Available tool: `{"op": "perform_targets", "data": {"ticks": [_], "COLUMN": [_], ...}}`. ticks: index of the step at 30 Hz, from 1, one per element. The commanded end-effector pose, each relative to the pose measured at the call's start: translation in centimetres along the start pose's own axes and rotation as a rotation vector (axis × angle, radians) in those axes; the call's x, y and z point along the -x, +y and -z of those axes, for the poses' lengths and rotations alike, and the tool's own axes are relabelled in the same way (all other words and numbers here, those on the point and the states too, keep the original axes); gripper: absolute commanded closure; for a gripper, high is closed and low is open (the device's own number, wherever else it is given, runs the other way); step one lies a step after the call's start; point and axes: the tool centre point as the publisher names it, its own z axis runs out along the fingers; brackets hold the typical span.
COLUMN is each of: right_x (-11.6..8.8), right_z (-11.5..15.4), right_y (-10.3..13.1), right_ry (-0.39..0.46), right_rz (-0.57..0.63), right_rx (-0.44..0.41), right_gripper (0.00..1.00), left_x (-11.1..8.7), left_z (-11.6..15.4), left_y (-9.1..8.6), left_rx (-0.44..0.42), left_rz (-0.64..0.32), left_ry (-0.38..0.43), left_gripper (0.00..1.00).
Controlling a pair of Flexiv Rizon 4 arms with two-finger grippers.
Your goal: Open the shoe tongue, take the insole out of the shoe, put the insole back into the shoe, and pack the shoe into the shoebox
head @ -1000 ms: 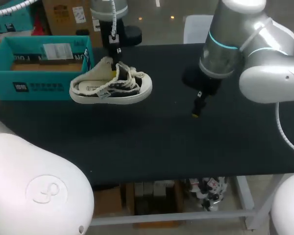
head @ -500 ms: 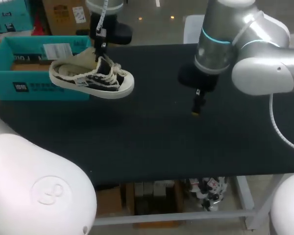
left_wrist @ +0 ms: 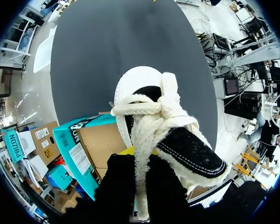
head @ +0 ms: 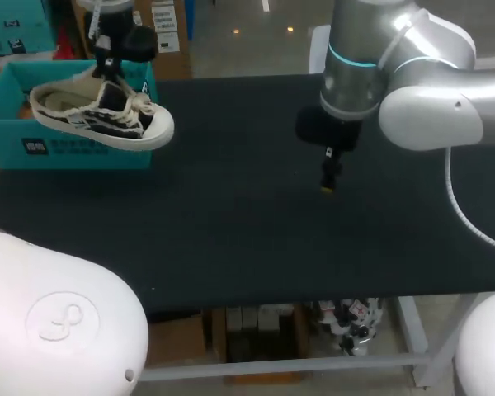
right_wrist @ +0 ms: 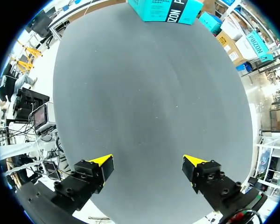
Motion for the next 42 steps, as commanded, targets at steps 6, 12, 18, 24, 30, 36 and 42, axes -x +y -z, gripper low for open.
{"op": "perform_targets", "data": {"ticks": [6, 12, 18, 24, 30, 36, 42], "right_x": [0.1, 0.1, 0.1, 0.1, 0.1, 0.1, 0.1], "right_z": [0.1, 0.1, 0.1, 0.1, 0.1, 0.1, 0.1], "right_y": [0.1, 0.1, 0.1, 0.1, 0.1, 0.1, 0.1], "right_ry": [0.003, 0.003, 0.003, 0.003, 0.003, 0.003, 0.003], "right_rz": [-0.001, -0.001, -0.001, -0.001, -0.001, -0.001, -0.001], "right_rx": [-0.005, -0.005, -0.005, -0.005, -0.005, -0.005, -0.005], "right_gripper": [0.0, 0.0, 0.0, 0.0, 0.0, 0.0, 0.0], "left_x": [3.8, 6.1, 9.3, 11.9, 14.0, 15.1, 15.1], "left_z": [0.6, -0.2, -3.6, -5.4, -8.7, -11.6, -12.2], "left_y": [7.7, 11.2, 13.1, 13.4, 13.0, 11.7, 11.2], "left_rx": [-0.234, -0.261, -0.289, -0.306, -0.322, -0.276, -0.248], "left_rz": [-0.03, -0.052, -0.077, -0.108, -0.128, -0.125, -0.118], "left_ry": [-0.021, -0.037, -0.035, -0.046, -0.006, 0.046, 0.064], "left_gripper": [1.0, 1.0, 1.0, 1.0, 1.0, 0.42, 0.0]}}
